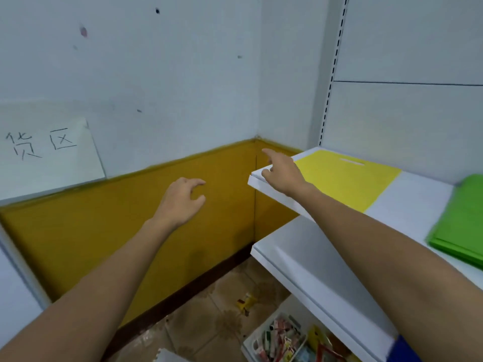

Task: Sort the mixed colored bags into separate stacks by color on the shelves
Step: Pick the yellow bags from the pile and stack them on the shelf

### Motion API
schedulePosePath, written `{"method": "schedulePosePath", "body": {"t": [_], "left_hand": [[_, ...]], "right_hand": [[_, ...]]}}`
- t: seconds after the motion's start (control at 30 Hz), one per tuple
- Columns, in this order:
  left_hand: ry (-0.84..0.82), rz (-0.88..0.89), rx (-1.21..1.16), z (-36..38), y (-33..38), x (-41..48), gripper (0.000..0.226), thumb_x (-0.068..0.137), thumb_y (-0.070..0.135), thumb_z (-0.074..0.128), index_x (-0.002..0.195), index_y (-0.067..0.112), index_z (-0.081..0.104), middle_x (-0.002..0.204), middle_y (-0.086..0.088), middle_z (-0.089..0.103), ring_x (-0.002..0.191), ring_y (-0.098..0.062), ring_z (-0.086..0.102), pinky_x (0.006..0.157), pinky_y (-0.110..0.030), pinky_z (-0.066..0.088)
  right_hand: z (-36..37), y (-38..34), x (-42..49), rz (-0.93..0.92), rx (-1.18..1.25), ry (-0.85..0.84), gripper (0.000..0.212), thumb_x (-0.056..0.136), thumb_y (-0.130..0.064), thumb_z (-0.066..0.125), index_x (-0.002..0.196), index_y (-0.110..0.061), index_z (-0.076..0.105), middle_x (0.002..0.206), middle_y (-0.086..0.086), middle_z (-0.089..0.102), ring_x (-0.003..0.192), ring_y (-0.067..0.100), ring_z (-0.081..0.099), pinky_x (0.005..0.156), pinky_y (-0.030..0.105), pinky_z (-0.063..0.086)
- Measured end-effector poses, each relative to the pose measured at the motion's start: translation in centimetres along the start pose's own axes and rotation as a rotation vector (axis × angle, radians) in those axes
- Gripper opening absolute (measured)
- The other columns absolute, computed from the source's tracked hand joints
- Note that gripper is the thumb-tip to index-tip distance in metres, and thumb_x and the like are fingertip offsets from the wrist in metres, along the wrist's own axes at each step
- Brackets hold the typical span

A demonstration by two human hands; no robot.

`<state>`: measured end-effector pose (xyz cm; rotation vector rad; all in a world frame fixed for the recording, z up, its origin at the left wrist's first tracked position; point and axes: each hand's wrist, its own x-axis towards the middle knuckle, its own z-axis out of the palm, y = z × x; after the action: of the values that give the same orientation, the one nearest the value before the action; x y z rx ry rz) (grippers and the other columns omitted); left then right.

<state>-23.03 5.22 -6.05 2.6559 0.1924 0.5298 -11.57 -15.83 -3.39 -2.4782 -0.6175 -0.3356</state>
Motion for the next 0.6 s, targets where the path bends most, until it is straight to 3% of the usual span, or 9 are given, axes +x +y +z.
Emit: {"method": "schedulePosePath", "body": {"t": [0.13,0.3,0.6], "left_hand": [[0.051,0.044,-0.022,0.3,0.1,5.3,0.036,0.088,0.022,0.056,0.124,0.022,0.056,0.118,-0.007,0.055,0.106,-0.021,0.053,0.090,-0.033,0.039],[-0.024,0.153,-0.079,4.1,1.9,11.8,0.038,0.088,0.019,0.056,0.125,0.021,0.056,0.122,-0.009,0.053,0.110,-0.023,0.052,0.093,-0.035,0.039],[-0.387,0.529,-0.294,13.7,10.3,20.8,0.038,0.095,0.034,0.046,0.132,0.027,0.048,0.123,-0.008,0.054,0.111,-0.022,0.052,0.091,-0.032,0.040]], "right_hand": [[-0.9,1.6,3.6,0.028,-0.040,0.057,0.058,0.089,-0.013,0.047,0.144,-0.014,0.032,0.136,0.013,0.047,0.125,0.029,0.044,0.096,0.038,0.040],[-3.2,6.0,5.4,0.148,-0.110,0.130,0.053,0.089,-0.014,0.047,0.141,-0.015,0.036,0.132,0.014,0.049,0.118,0.030,0.048,0.096,0.038,0.042],[-11.1,15.9,0.3,0.682,-0.409,0.297,0.052,0.091,-0.016,0.049,0.140,-0.011,0.036,0.126,0.019,0.052,0.120,0.032,0.046,0.094,0.038,0.042]]}}
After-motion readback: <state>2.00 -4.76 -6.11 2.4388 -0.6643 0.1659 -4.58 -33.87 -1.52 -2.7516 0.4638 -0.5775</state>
